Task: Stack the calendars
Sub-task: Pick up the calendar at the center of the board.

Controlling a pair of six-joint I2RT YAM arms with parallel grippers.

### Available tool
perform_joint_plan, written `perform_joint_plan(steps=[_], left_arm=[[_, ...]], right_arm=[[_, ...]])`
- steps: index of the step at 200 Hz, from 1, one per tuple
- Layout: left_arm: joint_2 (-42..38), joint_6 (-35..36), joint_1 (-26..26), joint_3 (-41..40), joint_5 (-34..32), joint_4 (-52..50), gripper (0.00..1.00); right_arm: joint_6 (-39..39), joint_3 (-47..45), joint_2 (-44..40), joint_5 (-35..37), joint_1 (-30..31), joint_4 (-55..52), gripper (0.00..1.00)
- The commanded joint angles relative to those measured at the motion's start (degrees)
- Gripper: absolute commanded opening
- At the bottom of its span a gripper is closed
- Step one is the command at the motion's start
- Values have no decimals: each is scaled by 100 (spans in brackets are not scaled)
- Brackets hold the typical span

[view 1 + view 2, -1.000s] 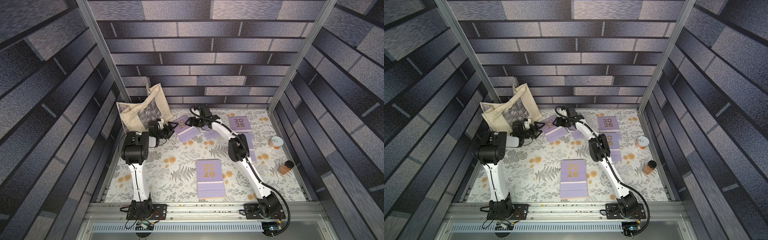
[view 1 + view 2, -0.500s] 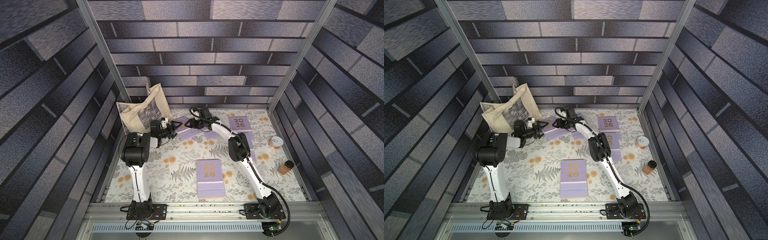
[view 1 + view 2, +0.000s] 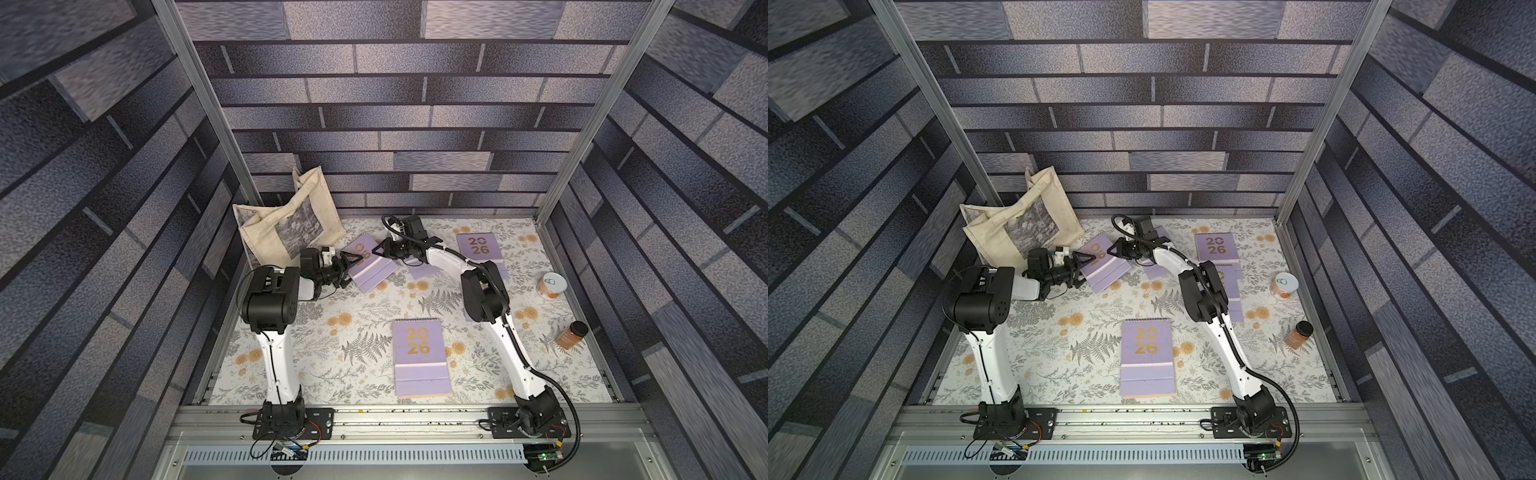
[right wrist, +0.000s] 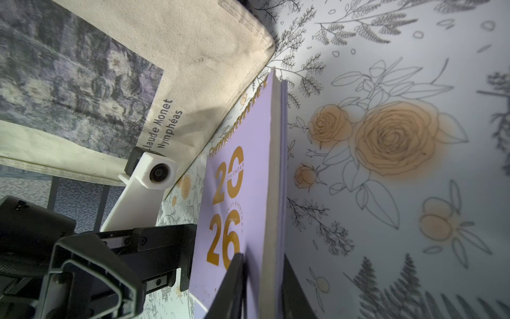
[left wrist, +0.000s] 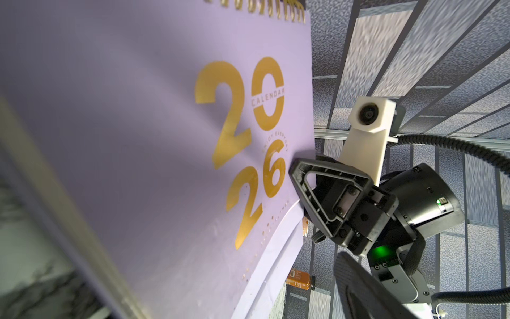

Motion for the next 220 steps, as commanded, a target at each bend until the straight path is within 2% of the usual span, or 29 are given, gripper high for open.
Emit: perform_joint_plan(steps=[1, 62, 128, 146, 171, 191, 220], left_arm=[[-365, 267, 80, 106, 275, 792, 87], [-533, 285, 288, 61, 354, 788, 89], [-852, 264, 475, -44, 494, 862, 92], [-1017, 137, 580, -121, 588, 988, 92], [-1337, 102, 623, -314, 731, 1029, 93], [-1651, 207, 542, -537, 771, 894, 93], [-2084, -65, 262, -826, 640, 1180, 94]], right_arm=[[160, -550, -204, -79, 43, 274, 0], [823, -1636, -1068, -365, -105, 1287, 0], [2041, -2816, -1896, -764, -310, 2989, 0], [2077, -3042, -2187, -792, -371, 3062, 0], [1753, -3351, -2770, -827, -410, 2755, 0], [1540, -3673, -3274, -841, -463, 2570, 0], [1555, -4325, -4210, -846, -581, 2673, 0]])
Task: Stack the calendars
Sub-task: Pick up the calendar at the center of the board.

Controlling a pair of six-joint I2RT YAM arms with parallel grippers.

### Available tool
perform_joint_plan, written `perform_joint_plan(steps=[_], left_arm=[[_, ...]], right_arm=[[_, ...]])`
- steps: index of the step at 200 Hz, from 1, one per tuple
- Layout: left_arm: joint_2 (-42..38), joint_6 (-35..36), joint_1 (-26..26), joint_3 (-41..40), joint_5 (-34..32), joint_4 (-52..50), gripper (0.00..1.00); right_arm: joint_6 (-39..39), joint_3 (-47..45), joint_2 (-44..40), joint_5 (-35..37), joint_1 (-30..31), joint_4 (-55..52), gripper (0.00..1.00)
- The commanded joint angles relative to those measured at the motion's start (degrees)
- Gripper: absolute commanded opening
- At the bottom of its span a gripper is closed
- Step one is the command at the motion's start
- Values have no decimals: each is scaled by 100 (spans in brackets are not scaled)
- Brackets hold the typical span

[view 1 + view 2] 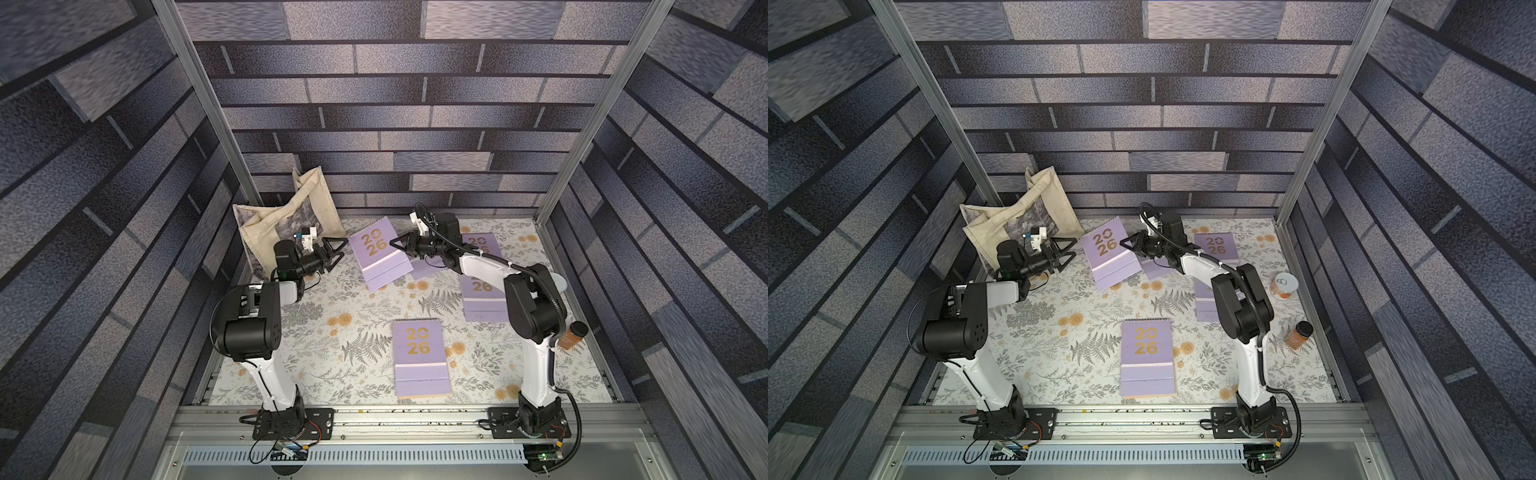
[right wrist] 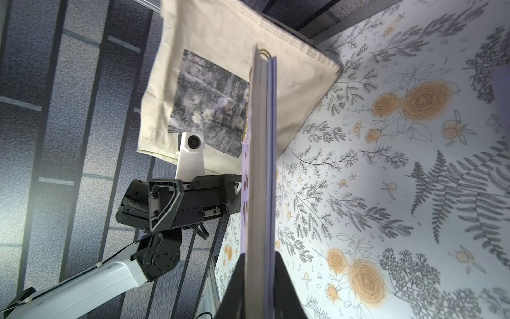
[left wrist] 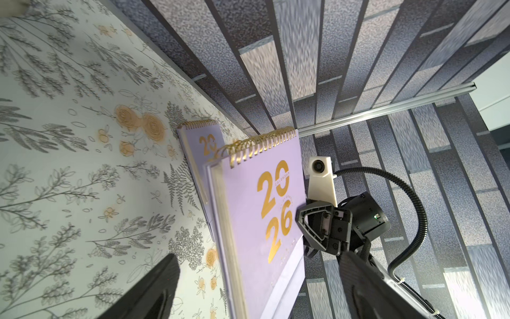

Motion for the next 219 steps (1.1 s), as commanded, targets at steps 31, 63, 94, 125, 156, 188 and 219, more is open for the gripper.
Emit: perform_joint_plan(steps=[31, 63, 94, 125, 156, 188, 219], left_arm=[[-761, -216, -686, -307, -154, 394, 94], [-1016, -532, -1095, -363, -407, 768, 94], [-1231, -641, -1479, -416, -651, 930, 89], [-1373, -654, -1774, -520, -887, 972, 76], [-1367, -713, -2005, -619, -965, 1087, 44], [-1472, -865, -2038, -677, -1055, 1216, 0], [-1821, -528, -1979, -406, -738, 513, 0]], right_arm=[[-149, -932, -1643, -105, -164, 260, 0], [-137, -1423, -2196, 26, -181, 317, 0], [29, -1824, -2498, 115, -170, 524, 0], [3, -2138, -2809, 210, -170, 511, 0], [13, -2457, -2997, 306, -174, 566, 0], [-129, -2703, -3145, 420, -170, 376, 0], [-938, -2749, -3338, 496, -179, -552, 31]])
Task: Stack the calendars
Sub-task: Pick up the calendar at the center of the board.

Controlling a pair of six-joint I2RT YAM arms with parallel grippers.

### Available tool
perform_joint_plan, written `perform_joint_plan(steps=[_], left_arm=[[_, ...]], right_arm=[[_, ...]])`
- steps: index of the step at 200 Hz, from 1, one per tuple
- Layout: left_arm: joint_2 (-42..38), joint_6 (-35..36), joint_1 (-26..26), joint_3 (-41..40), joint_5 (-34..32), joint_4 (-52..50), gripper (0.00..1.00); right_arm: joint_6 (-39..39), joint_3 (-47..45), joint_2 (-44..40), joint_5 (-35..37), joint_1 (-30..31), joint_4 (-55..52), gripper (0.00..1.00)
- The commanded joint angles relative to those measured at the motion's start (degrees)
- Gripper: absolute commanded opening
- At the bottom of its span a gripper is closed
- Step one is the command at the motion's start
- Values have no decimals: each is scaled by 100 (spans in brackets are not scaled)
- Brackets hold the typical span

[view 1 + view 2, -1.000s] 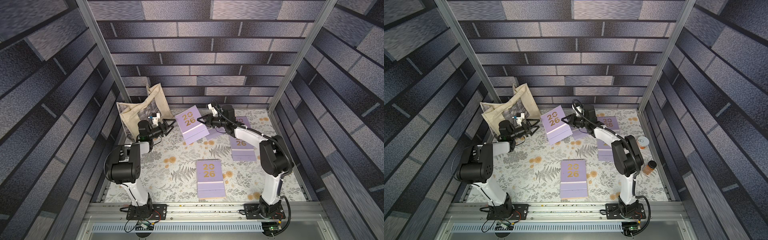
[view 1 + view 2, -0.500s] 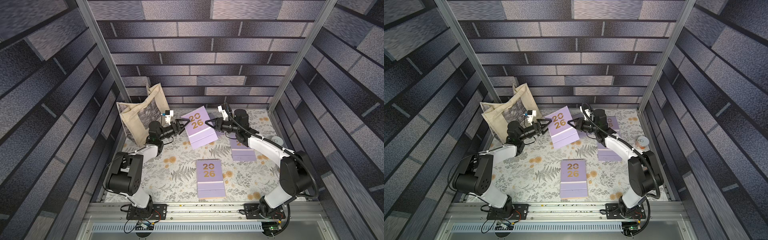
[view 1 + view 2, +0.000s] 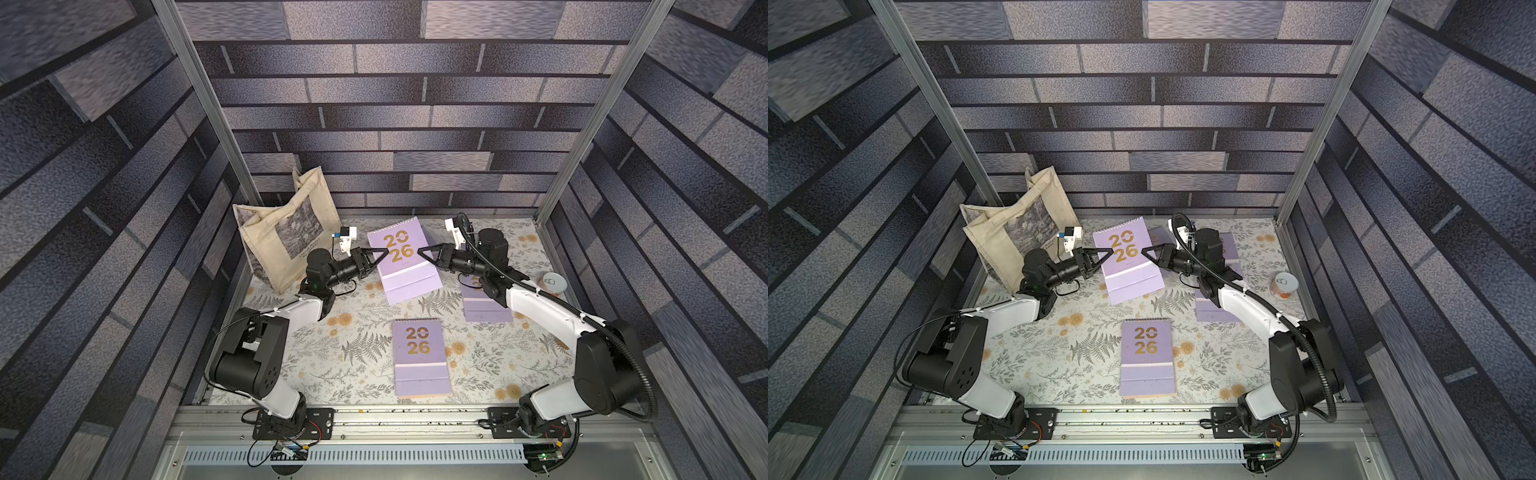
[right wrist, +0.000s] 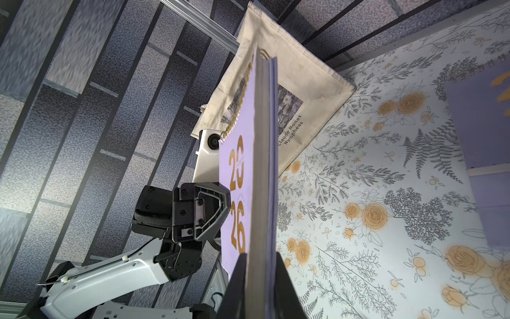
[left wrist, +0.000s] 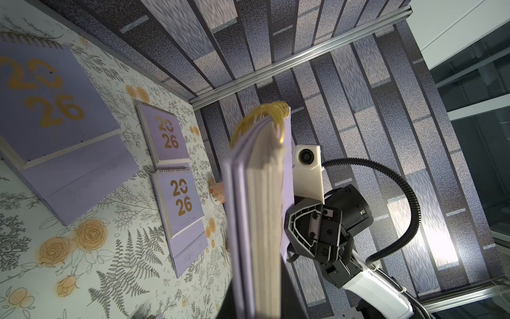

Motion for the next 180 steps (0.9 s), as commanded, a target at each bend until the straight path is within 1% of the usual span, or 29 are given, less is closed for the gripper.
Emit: perform_joint_plan(steps=[1, 3, 7, 12, 21, 31, 44, 55, 65, 79, 93, 101, 128, 157, 180], left_arm=[[-504, 395, 37, 271, 182, -270, 0], [-532, 438, 50, 292, 185, -333, 0], [-589, 509, 72, 340, 382, -486, 0], [-662, 605, 105, 399, 487, -666, 0], [-784, 769, 170, 504, 688, -1015, 0], [-896, 926, 228, 620, 929, -1399, 0], [-1000, 983, 310, 730, 1316, -1660, 0], [-1074, 957, 340, 785, 1610, -1758, 0], [-1126, 1016, 313, 833, 1917, -1889, 0], [-1235, 1518, 247, 917, 2158, -2624, 0], [-1346, 2286, 174, 1031, 2247, -3669, 0], [-1371, 2526, 145, 1079, 2294, -3918, 0], [-1414, 2566, 57, 1125, 2388, -3998, 0], [-1403, 2721, 36, 1178, 2334, -4179, 0], [-1311, 2716, 25, 1189, 2274, -4163, 0]], right_arm=[[-817, -40, -214, 137, -12, -785, 34], [-879, -20, -223, 107, -22, -857, 38], [-1000, 25, -239, 35, -28, -995, 49], [-1146, 65, -278, -46, -46, -1195, 57], [-1427, 161, -369, -46, -106, -1591, 64], [-1633, 166, -552, -65, -259, -1855, 69], [-1695, 143, -772, -360, -629, -1978, 70], [-1696, 67, -935, -864, -935, -1879, 70], [-1740, 43, -1052, -1316, -1092, -1771, 71], [-1911, 74, -1155, -1774, -1141, -1824, 71], [-2018, 70, -1223, -1964, -1150, -1856, 71], [-2065, 51, -1245, -2013, -1151, -1841, 71], [-1809, -168, -1211, -2366, -1151, -1410, 71], [-1705, -362, -1238, -2468, -1133, -1329, 71], [-1461, -574, -1306, -2488, -1089, -969, 71]])
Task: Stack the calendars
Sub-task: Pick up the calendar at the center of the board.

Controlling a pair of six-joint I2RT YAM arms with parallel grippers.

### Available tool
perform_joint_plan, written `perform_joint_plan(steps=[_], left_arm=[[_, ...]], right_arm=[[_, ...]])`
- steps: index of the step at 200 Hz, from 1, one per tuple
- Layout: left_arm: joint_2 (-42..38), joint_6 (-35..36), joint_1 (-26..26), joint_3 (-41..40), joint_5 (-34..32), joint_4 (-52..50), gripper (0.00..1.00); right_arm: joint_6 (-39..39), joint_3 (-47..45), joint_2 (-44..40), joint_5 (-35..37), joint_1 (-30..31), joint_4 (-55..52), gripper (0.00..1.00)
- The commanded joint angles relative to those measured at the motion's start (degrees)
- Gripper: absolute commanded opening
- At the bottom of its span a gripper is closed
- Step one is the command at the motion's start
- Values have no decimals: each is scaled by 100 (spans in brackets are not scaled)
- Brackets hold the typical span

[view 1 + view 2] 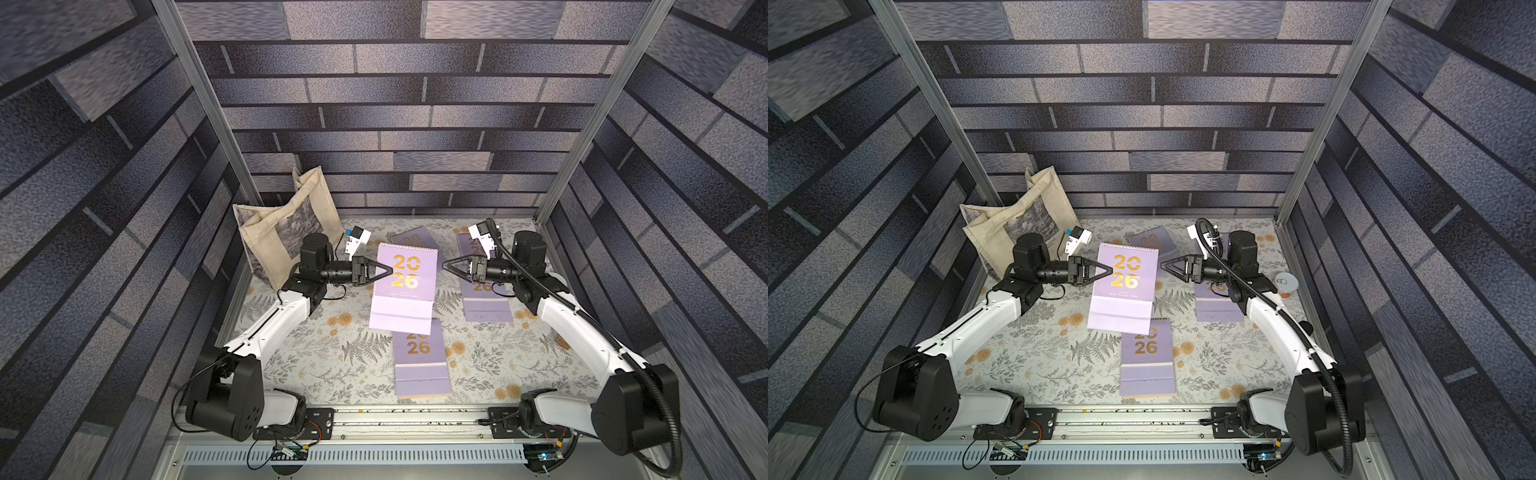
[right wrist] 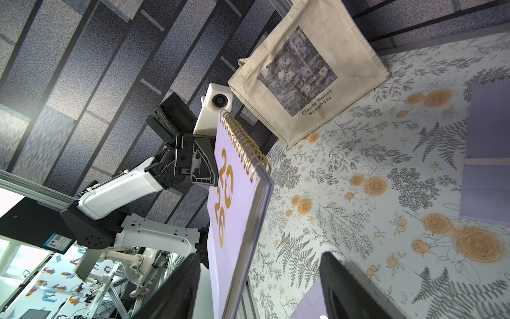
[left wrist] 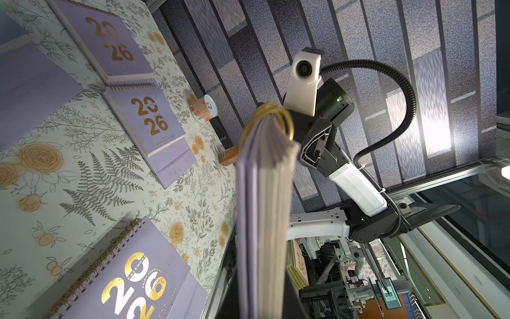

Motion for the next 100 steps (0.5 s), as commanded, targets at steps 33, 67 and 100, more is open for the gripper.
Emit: perform_joint_plan(steps=[33, 67, 100], left_arm=[[24, 141, -44, 294, 92, 184, 0], [92, 48, -101, 292, 51, 331, 0], [36, 14, -110, 180, -41, 437, 0]], right_arm=[[225, -311, -47, -47, 425, 524, 71], [362, -453, 94, 239, 865, 944, 70], [497, -511, 252, 328, 1055, 1198, 63]])
